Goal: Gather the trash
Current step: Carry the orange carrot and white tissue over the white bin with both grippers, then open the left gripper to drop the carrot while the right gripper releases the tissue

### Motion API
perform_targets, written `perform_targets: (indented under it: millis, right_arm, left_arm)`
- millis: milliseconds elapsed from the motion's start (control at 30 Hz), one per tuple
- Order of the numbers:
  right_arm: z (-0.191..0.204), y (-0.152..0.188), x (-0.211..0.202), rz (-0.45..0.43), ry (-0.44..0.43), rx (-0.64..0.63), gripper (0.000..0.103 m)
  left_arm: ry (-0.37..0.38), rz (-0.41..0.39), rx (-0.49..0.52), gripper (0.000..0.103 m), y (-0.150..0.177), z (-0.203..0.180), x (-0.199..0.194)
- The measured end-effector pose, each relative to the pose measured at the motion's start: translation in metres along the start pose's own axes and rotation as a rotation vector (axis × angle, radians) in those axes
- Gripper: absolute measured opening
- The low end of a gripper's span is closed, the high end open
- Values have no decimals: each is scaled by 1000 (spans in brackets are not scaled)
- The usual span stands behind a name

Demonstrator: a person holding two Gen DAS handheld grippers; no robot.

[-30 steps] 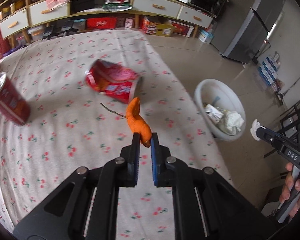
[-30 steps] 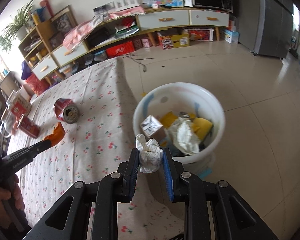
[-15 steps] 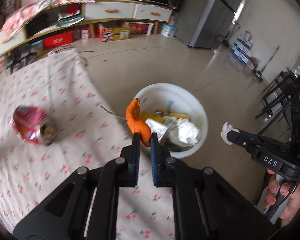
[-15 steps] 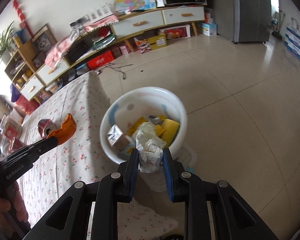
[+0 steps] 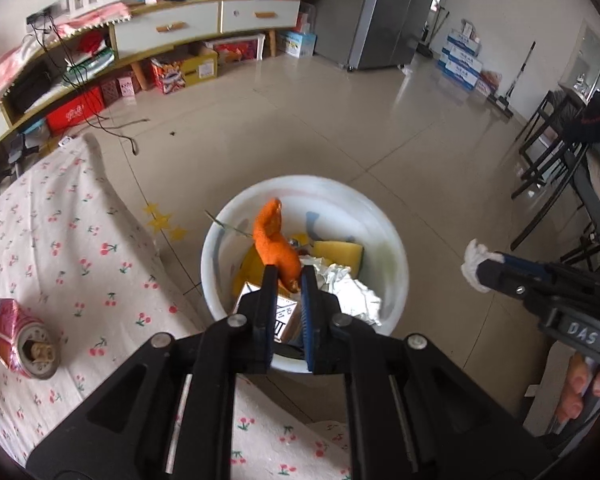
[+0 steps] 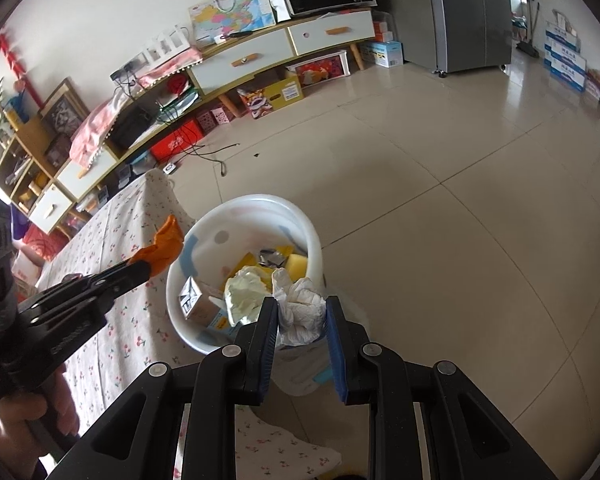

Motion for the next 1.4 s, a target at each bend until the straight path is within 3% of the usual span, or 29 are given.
perform_targets:
  millis: [33,100,167,500,667,1000,1067,1133,1400]
  right_arm:
    - [-1,0,1,0,1,1,25]
    - [-1,-1,2,2,4,3,25]
    - [0,-1,3,3,7,1,25]
    - [22,-8,20,15,24,-29,25]
    - [37,-10,35,27,43,-63,25]
    - [56,-20,65,18,105,-56,29]
    - [55,-21,69,22,118,-30,48]
    - [55,-21,69,19,121,-9,55]
    - [81,-11,62,10,120,-52,64]
  left_arm:
    - [-13,5,-5,16,1,3,1]
    - [-21,15,-26,37,3,7,0]
    - [-24,1,-42,46,6,11,-7]
    - [-69,-7,-83,76,39,35,-44]
    - [-106,1,-112,82,60,55,-64]
    - [-157,7,-149,85,102,91,-108]
    - [-164,8,-157,86,108,99,-115]
    - [-168,8,-169,86,115,107,-122]
    - [-208,3,-189,87,137,132,-152]
Point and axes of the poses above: each gripper's, at about its wrist camera, not at the fingertips, and x roughly the way its jaws point, z to its left, y to its underside, the point moved 4 cm from there along x, roughly the way its jaws point, and after that the axes turned 10 degrees about x, right-handed, at the moved point
